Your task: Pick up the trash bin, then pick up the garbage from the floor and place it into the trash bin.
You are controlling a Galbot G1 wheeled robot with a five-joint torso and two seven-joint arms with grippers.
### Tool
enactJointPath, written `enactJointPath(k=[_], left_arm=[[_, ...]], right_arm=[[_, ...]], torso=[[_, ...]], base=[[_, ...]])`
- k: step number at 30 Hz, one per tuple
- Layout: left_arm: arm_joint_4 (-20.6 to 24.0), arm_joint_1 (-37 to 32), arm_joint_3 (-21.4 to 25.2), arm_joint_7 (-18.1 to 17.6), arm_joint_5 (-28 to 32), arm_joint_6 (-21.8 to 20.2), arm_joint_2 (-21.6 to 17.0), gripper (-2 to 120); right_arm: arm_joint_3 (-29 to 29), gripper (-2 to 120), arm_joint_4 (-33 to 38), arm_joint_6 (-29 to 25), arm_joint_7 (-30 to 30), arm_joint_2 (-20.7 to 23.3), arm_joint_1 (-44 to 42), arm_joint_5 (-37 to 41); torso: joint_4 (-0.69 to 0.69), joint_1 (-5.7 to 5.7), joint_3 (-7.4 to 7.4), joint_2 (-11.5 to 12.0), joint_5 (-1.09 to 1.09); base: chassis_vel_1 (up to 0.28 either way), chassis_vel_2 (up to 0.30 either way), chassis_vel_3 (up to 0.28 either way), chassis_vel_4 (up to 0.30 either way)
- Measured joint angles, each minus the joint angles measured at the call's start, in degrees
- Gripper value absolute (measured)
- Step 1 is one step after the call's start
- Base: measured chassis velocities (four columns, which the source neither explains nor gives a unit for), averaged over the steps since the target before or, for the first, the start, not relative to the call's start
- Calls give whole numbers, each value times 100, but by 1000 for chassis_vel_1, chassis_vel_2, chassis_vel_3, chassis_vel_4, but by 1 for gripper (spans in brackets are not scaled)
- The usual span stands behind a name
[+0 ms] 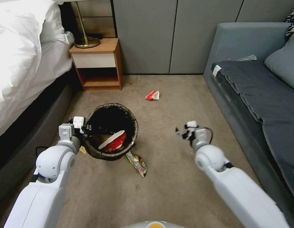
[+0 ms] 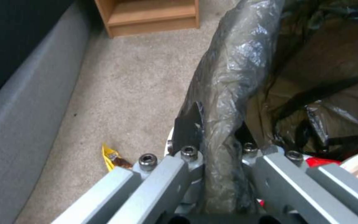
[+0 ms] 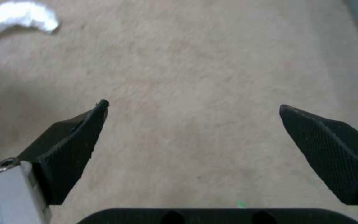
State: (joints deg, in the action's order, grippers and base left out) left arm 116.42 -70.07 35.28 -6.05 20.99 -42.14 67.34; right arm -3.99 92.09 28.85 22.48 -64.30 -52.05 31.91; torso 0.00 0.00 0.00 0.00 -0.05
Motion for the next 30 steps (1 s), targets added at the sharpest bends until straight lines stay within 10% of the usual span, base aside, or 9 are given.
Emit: enactJointPath(k=[30], left_arm=[[-139,-1,-54,13,-87,0,122,0]], right_arm=[[-2149,100,-2820,-76,-122,-1770,1488,146]], torso=[[0,0,0,0,4]], base=[[0,0,0,0]])
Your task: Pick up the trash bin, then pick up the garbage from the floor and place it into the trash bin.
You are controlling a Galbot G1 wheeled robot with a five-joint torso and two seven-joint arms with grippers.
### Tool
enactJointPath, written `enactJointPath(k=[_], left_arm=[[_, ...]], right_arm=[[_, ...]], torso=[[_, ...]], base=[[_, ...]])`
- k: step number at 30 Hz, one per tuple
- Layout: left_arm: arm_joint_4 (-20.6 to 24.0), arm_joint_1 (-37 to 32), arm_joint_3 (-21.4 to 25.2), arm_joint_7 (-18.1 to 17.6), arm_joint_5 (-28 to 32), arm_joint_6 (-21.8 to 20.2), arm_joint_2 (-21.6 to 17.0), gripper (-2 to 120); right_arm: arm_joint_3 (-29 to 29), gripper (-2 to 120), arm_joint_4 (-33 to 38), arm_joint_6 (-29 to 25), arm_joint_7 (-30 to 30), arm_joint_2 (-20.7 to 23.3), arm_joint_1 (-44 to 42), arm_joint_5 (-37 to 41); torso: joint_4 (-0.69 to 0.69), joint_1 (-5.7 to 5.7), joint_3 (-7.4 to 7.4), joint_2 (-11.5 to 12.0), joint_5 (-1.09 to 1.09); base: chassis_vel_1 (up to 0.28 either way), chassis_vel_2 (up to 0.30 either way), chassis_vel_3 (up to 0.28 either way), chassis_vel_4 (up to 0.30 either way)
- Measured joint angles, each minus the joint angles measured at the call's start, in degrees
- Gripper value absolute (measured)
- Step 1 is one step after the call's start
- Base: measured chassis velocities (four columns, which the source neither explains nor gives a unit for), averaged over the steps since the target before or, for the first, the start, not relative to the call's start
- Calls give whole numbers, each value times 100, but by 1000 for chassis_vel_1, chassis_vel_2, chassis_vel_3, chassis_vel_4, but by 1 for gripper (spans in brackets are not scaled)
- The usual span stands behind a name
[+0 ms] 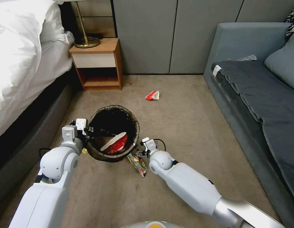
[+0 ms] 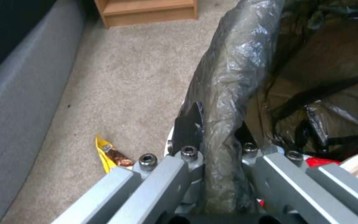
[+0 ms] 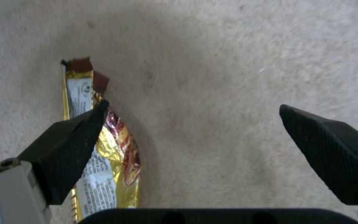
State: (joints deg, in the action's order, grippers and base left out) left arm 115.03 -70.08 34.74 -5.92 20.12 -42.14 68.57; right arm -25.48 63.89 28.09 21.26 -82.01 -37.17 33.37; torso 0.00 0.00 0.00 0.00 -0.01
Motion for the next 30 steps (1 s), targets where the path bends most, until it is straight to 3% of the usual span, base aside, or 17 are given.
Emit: enactJointPath(k=[16,30], left_arm=[[-91,39,-33,32,-83,0,35,0],[-98,33,-68,45,-128,0,82,0]], right_arm=[[-163,100,-977,-290,-361,-690,-96,-500],[-445,100,-1201,-292,-468,-892,-154,-585]], torso=[[0,0,-1,0,0],[0,0,-1,0,1]], base=[[0,0,0,0],[0,0,0,0]])
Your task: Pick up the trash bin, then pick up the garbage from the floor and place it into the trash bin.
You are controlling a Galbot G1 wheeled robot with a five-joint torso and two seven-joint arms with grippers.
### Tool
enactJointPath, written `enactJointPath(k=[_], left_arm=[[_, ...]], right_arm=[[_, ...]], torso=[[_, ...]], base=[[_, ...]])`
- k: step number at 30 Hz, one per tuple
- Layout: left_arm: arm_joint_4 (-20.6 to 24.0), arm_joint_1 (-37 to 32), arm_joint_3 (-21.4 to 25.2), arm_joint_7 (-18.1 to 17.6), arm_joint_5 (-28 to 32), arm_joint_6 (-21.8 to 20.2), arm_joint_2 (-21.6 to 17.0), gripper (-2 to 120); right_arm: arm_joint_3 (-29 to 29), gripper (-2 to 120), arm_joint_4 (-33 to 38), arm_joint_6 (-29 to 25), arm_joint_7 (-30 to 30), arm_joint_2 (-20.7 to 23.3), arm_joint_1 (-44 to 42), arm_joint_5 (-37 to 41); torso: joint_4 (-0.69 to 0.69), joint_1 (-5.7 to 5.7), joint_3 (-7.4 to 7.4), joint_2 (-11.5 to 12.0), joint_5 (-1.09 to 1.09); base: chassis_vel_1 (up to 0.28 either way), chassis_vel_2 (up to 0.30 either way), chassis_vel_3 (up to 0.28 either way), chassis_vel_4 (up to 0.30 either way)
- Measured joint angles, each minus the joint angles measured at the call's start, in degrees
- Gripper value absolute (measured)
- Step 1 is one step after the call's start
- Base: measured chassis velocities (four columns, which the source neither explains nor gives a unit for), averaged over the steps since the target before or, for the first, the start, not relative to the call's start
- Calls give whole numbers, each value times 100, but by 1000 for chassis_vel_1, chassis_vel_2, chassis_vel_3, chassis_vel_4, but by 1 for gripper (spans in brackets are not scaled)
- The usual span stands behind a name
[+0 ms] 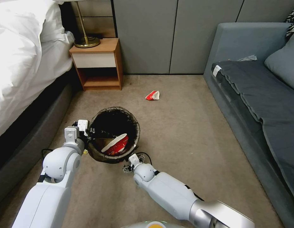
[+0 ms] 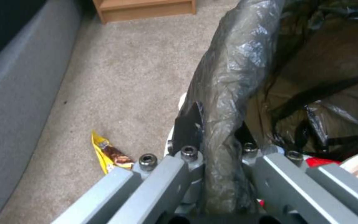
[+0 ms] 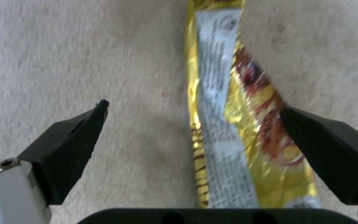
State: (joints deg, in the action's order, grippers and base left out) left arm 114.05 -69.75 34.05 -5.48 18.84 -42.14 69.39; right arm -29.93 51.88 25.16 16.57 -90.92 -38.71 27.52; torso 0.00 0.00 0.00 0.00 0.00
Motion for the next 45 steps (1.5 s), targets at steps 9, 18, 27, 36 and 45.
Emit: enactJointPath(k=[9,18,27,36,45], left_arm=[[0,-28,-16,3,-9,0,17,0],[3,-17,-50,8,-15,0,15,0],[26,0,-81,13,-34,0,12,0],[147,23,-74,9,-28,0,-16,0],[313,-13,-31,-4,-27,1,-48,0]], right_arm=[[61,100,-168,-5,-86,8,-44,-64],[297,100,-394,-22,-126,65,15,-232],[399,100,-523,-50,-173,80,63,-485],[420,93,-496,7,-174,66,46,-477],[417,70,-479,35,-222,65,31,-470]], torso=[[0,0,0,0,0],[0,0,0,0,2],[-2,0,0,0,0],[1,0,0,0,-1],[0,-1,-1,-1,1]], base=[[0,0,0,0],[0,0,0,0],[0,0,0,0],[0,0,0,0],[0,0,0,0]])
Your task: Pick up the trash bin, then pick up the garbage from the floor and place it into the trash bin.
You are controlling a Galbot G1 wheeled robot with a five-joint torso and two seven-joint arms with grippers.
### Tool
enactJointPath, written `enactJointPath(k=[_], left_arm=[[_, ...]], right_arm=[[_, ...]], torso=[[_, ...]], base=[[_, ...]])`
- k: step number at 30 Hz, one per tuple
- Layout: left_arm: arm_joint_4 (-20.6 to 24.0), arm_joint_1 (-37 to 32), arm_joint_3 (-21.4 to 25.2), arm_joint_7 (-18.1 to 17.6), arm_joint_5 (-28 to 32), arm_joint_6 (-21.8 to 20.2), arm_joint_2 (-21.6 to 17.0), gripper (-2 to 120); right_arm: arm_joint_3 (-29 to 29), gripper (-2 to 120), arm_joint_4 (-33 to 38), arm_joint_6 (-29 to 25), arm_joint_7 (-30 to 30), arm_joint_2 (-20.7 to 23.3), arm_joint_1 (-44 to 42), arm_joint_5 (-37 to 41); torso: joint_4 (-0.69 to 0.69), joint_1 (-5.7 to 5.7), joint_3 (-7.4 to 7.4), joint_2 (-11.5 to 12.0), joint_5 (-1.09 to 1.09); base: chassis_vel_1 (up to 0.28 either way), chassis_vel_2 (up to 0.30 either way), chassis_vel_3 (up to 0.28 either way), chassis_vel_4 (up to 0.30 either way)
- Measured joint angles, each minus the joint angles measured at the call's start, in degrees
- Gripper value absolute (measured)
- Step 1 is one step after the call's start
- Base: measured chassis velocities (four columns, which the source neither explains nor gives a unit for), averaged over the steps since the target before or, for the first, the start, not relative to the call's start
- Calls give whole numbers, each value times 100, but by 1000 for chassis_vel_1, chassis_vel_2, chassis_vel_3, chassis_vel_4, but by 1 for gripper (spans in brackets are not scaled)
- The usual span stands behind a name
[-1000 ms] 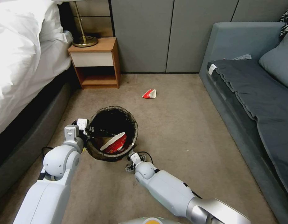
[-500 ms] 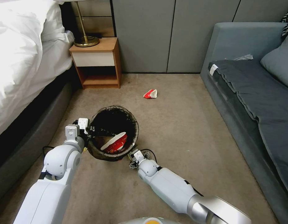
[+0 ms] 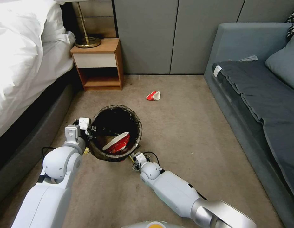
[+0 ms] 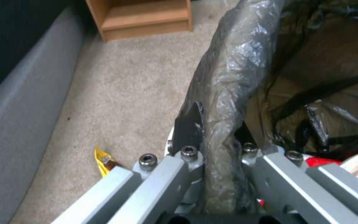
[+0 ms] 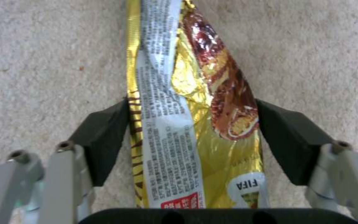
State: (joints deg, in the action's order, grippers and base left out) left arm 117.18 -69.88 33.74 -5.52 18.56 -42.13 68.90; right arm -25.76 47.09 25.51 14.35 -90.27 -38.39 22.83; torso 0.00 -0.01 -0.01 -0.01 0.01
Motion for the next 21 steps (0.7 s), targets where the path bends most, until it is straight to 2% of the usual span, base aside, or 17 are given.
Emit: enactJointPath(k=[8,11,12,18,19,21], left_arm=[[76,1,15,-20,-4,0,-3,0],[199,-28,27,-58,-6,0,-22,0],[199,-28,27,-58,-6,0,-22,0],[361,-42,79,-86,-8,0,-78,0],[361,-42,79,-86,-8,0,-78,0],[394,-46,102,-85,-25,0,-85,0]], right_arm=[[3,52,22,18,-9,32,14,6],[18,41,21,28,-7,44,21,7],[18,41,21,28,-7,44,21,7],[50,18,5,47,5,64,22,-8],[50,18,5,47,5,64,22,-8],[56,7,20,68,14,97,28,-3]], torso=[[-4,0,1,0,2],[-3,1,2,1,0],[-3,1,2,1,0],[0,0,2,1,-2],[0,0,2,1,-2],[0,0,2,1,-5]], base=[[0,0,0,0],[0,0,0,0],[0,0,0,0],[0,0,0,0],[0,0,0,0],[0,0,0,0]])
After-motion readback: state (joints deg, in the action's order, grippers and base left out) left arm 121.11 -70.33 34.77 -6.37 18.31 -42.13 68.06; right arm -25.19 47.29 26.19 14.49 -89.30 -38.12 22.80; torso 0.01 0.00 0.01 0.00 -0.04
